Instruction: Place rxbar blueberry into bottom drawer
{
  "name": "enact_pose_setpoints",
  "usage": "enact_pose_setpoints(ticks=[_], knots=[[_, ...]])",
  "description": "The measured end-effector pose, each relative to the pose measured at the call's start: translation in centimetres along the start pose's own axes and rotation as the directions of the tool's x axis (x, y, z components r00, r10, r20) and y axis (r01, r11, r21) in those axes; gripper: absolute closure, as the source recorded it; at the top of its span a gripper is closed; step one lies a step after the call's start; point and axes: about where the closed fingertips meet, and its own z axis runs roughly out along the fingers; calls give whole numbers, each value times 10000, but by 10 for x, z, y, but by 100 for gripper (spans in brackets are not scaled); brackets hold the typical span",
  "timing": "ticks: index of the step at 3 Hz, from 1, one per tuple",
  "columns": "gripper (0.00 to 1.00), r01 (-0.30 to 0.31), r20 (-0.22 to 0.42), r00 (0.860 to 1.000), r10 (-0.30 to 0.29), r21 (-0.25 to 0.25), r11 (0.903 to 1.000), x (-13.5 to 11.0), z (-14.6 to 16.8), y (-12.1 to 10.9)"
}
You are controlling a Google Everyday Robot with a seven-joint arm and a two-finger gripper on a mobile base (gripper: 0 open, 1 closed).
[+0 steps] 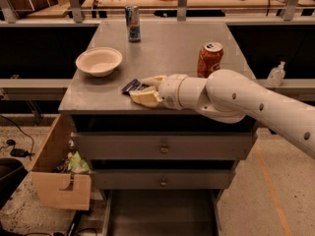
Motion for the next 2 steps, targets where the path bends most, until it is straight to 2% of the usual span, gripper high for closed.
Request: enact_pose_setpoints(ticks=[1, 2], knots=[[100, 0, 0, 10000, 0, 0, 10000, 0, 0, 0], [100, 198, -411, 9990, -201, -72, 9998, -14, -6, 1]])
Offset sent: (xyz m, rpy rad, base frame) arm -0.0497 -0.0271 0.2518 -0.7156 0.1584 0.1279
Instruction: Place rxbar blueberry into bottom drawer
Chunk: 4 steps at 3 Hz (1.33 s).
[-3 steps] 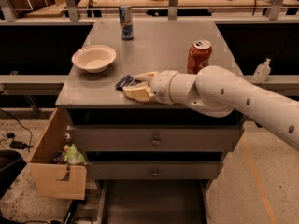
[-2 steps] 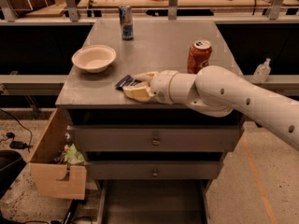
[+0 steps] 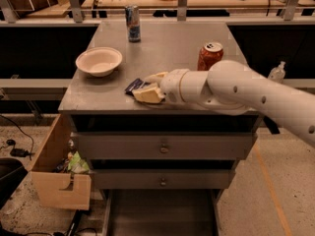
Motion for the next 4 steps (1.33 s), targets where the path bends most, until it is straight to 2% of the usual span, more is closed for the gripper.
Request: enact_pose_setpoints(ticks=[1, 2, 3, 4], knots=[[100, -275, -328, 9991, 285, 325, 9991, 0, -12, -15], [100, -274, -328, 9991, 285, 324, 9991, 0, -12, -15], [100, -136, -422, 9990, 138, 47, 9999, -12, -21, -13], [100, 269, -750, 9967, -306, -500, 9984, -29, -82, 9]])
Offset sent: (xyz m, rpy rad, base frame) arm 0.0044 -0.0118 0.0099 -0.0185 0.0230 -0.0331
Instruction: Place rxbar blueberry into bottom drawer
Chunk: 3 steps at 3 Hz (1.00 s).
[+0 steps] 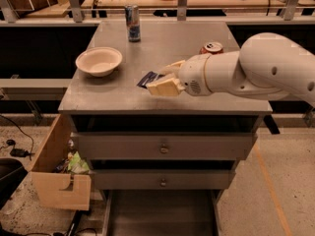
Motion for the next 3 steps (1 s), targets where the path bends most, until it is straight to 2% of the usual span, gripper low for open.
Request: enact_pose_setpoints(ticks=[1, 2, 3], knots=[[100, -99, -463, 9989, 101, 50, 9999, 19, -54, 21], [100, -405, -532, 9977, 419, 267, 9988, 51, -87, 53], [100, -1447, -228, 9891, 1452, 243, 9892, 117, -87, 104]])
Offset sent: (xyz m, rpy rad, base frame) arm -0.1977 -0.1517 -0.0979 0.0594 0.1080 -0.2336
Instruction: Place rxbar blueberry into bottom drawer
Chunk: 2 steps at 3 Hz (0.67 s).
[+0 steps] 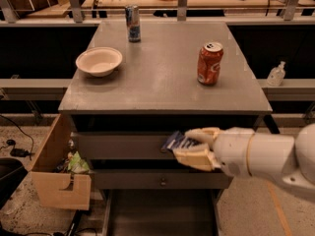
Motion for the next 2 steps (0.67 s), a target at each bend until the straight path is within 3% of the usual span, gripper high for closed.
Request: enact_pose_setpoints(ticks=[1, 2], knots=[[100, -1580, 418, 9865, 1586, -175, 9873, 84, 0, 33], [100, -3185, 942, 9451, 3128, 531, 9464, 194, -33, 45]])
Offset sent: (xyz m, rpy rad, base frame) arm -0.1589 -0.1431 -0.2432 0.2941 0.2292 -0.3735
